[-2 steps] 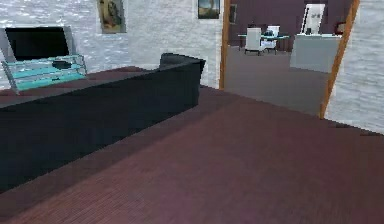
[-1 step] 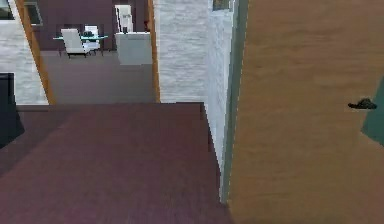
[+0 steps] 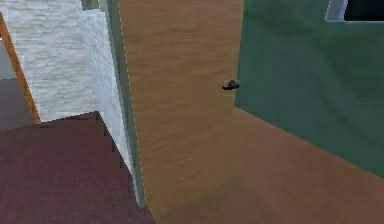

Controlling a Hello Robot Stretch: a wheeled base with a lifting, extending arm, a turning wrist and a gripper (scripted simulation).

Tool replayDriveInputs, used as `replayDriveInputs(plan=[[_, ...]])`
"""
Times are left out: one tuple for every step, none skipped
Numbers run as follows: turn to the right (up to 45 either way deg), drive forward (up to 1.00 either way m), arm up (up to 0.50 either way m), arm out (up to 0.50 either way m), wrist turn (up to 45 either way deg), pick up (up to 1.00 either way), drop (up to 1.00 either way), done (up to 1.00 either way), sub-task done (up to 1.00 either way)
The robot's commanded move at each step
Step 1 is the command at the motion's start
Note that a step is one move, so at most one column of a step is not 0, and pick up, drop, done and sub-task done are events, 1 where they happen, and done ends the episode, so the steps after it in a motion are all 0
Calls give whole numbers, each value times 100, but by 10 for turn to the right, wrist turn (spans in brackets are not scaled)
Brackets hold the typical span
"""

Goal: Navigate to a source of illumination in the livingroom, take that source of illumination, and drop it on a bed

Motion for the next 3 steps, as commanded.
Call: replayDriveInputs(plan=[[0, 5, 0, 0, 0, 0, 0, 0, 0], [360, 0, 0, 0, 0, 0, 0, 0, 0], [0, 100, 0, 0, 0, 0, 0, 0, 0]])
